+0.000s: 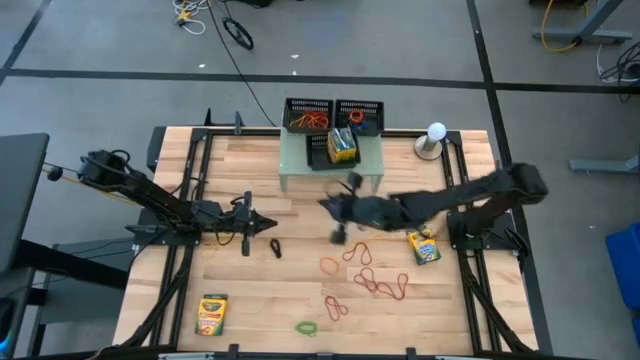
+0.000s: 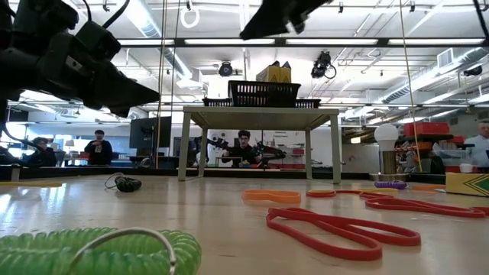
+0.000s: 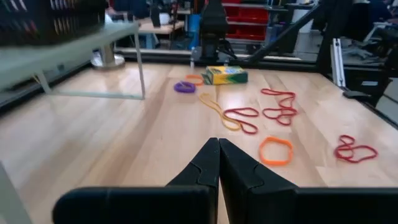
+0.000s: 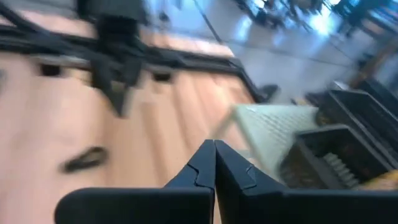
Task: Pick & Place Office Desk Supplies
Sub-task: Put the black spiral keychain the top right black bin
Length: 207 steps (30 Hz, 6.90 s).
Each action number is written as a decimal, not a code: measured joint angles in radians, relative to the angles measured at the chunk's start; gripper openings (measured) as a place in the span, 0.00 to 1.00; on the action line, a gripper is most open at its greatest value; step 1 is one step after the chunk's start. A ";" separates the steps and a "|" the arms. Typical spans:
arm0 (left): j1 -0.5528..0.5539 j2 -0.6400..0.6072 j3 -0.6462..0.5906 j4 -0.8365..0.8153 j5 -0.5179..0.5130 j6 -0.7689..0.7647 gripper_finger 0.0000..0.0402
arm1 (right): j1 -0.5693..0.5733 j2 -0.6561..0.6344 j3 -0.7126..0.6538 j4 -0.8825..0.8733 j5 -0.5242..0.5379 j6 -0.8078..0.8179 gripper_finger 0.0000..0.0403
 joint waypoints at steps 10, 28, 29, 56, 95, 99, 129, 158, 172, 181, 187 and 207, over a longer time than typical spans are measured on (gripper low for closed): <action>0.007 0.083 0.180 -0.154 0.105 -0.061 0.02 | 0.164 -0.114 -0.376 0.282 0.002 0.112 0.01; -0.268 0.267 0.569 -0.781 -0.130 0.032 0.02 | 0.250 -0.110 -0.704 0.631 0.020 0.274 0.03; -0.277 0.267 0.572 -0.788 -0.134 0.013 0.02 | 0.250 -0.110 -0.704 0.634 0.025 0.284 0.03; -0.450 0.267 0.725 -1.241 -0.349 -0.310 0.22 | 0.250 -0.110 -0.704 0.631 0.030 0.271 0.03; -0.460 0.371 0.728 -1.256 -0.186 -0.397 0.22 | 0.250 -0.109 -0.703 0.631 0.030 0.271 0.03; -0.460 0.424 0.768 -1.315 -0.166 -0.441 0.27 | 0.250 -0.109 -0.703 0.631 0.030 0.271 0.03; -0.236 0.542 0.843 -1.480 -0.112 0.143 0.51 | 0.250 -0.109 -0.702 0.624 0.030 0.271 0.03; -0.230 0.426 0.838 -1.581 -0.095 0.015 0.03 | 0.250 -0.109 -0.702 0.623 0.030 0.271 0.03; -0.178 0.523 0.840 -1.577 -0.089 -0.303 0.38 | 0.250 -0.109 -0.702 0.623 0.030 0.271 0.03; -0.179 0.537 0.842 -1.577 -0.114 -0.260 0.17 | 0.250 -0.109 -0.702 0.623 0.030 0.271 0.03; -0.186 0.532 0.841 -1.580 -0.120 -0.235 0.04 | 0.250 -0.109 -0.702 0.623 0.030 0.271 0.03; -0.193 0.537 0.846 -1.594 -0.097 -0.208 0.37 | 0.250 -0.109 -0.702 0.623 0.030 0.271 0.03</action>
